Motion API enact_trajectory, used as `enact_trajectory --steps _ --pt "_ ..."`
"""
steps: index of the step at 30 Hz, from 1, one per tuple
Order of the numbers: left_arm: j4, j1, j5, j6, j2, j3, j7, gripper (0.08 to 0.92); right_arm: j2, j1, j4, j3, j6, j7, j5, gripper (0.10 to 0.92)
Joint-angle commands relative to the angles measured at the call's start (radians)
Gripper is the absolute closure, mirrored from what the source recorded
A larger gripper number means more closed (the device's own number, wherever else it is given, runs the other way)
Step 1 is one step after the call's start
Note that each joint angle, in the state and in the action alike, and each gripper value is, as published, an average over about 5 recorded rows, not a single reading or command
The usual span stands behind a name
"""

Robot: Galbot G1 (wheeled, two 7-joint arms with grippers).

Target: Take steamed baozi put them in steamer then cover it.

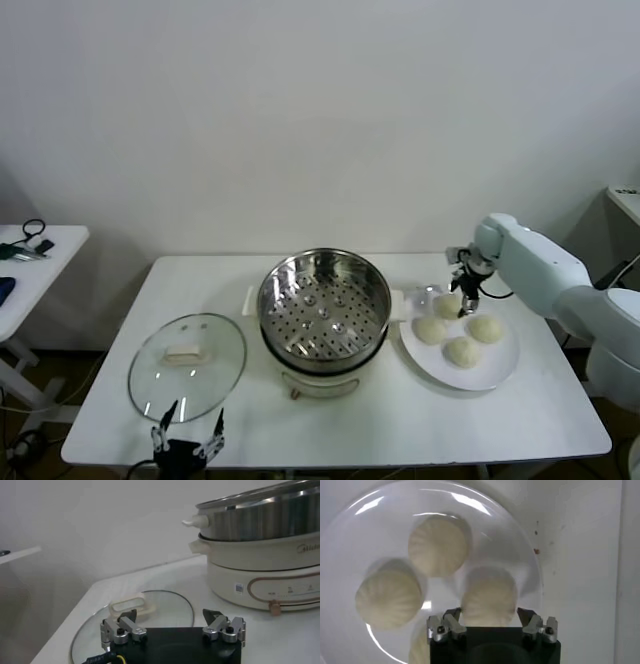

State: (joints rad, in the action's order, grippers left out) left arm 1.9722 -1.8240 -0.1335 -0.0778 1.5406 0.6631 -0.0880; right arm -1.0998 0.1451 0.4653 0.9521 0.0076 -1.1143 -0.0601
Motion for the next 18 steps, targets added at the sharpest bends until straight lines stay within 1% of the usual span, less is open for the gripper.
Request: enact_trajectory --steps 1,3,6,8,10,13,18 --pt "-0.001 0.0 -0.002 0.0 0.0 0.0 0.0 0.177 -0.013 -0.007 -0.019 -0.029 0.004 0.007 -0.026 0.398" --pt "0.0 0.0 -0.002 0.0 0.0 0.0 0.001 0.177 -0.012 -0.008 -0.012 -0.03 0.004 0.007 -0.025 0.42" --pt "0.002 -0.003 -0.004 -0.003 0.001 0.0 0.003 0.177 0.001 -0.001 0.017 -0.021 0.002 0.005 -0.012 0.43" --pt "0.005 -0.006 -0.005 -0.004 0.002 0.0 0.004 0.177 0.027 0.028 0.063 0.011 0.0 0.004 0.029 0.431" --pt "0.009 -0.009 -0.006 -0.006 0.002 -0.001 0.005 0.177 0.068 0.099 0.158 0.083 0.002 0.003 0.096 0.431" --pt "0.013 -0.013 -0.01 -0.01 0.001 -0.003 0.005 0.177 0.132 0.263 0.351 0.252 0.033 -0.002 0.208 0.431" --pt "0.019 -0.013 -0.024 -0.013 0.003 -0.012 0.003 0.177 0.153 0.629 0.612 0.512 0.159 -0.017 0.338 0.431"
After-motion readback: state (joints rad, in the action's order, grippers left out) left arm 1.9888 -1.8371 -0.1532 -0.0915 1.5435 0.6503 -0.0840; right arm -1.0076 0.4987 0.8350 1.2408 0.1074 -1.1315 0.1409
